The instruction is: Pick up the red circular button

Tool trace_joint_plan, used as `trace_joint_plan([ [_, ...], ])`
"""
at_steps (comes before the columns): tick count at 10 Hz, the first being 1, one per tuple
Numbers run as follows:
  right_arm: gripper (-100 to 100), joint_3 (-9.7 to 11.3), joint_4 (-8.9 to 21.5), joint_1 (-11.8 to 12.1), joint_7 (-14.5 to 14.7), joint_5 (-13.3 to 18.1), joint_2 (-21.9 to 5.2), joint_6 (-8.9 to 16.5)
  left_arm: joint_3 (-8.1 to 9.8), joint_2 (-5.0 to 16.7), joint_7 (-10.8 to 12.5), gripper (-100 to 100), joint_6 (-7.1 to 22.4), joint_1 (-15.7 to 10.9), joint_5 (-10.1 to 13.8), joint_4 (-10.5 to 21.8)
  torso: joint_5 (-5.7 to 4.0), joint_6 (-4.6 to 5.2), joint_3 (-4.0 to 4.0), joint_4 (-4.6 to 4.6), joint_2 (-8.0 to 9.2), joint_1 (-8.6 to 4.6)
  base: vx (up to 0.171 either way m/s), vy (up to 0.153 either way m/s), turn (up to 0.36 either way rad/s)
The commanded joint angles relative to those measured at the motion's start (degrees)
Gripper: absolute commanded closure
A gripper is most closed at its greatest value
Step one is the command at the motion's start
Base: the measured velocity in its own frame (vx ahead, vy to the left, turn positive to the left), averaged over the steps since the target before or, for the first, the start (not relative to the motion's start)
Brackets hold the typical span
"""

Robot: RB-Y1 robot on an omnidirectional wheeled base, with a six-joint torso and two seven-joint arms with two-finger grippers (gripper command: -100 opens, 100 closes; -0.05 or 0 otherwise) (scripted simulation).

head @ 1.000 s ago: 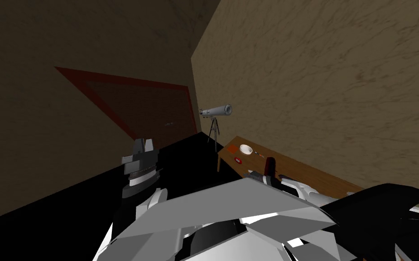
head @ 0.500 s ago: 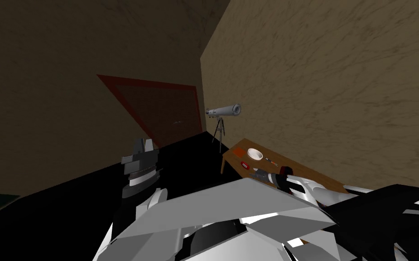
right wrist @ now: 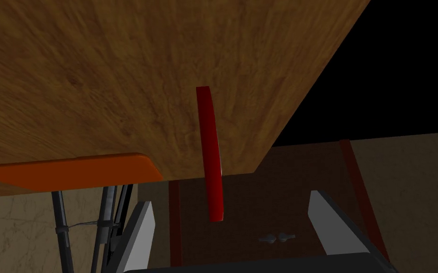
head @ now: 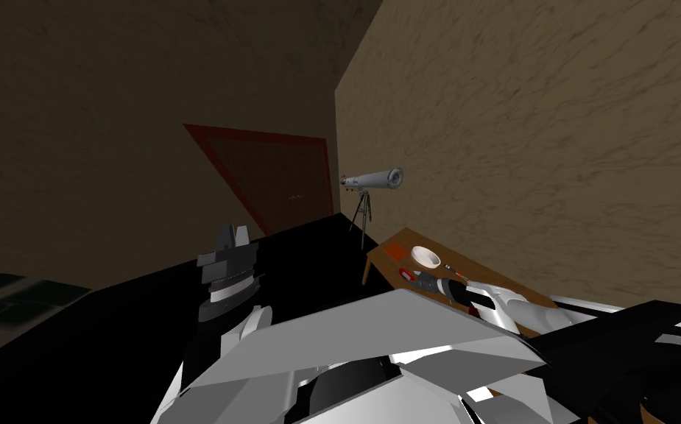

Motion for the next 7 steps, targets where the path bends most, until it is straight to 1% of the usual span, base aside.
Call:
trace_joint_plan([
  [1,-100,-0.6,1.1,-0.3,0.3,0.6,1.7,0.5,0.0,0.0,0.0,0,0.0,0.0,0.0,0.0,0.0,0.0,0.0,0.0,0.0,0.0,-0.003,-0.027,0.06],
  [2,-100,-1.0,1.6,-0.6,0.5,1.0,2.8,1.0,0.0,0.0,0.0,0,0.0,0.0,0.0,0.0,-0.01,0.01,0.01,0.0,0.02,-0.05,-0.007,-0.032,0.055],
  [3,-100,-0.8,1.0,-0.4,0.3,0.7,2.0,0.9,0.0,0.0,0.0,0,0.0,0.0,0.0,0.0,-0.01,0.01,0.02,0.01,0.04,-0.07,-0.004,-0.015,0.014],
  [4,100,-0.8,1.0,-0.5,0.3,0.8,2.1,1.0,0.0,0.0,0.0,0,0.0,0.0,0.0,0.0,0.0,0.03,0.03,0.01,0.05,-0.03,0.0,0.0,0.0],
  [7,100,-0.9,1.0,-0.5,0.3,0.8,2.0,1.0,0.0,0.0,0.0,0,0.0,0.0,0.0,0.0,-0.01,0.02,0.02,0.0,0.04,0.03,0.0,0.0,0.0],
])
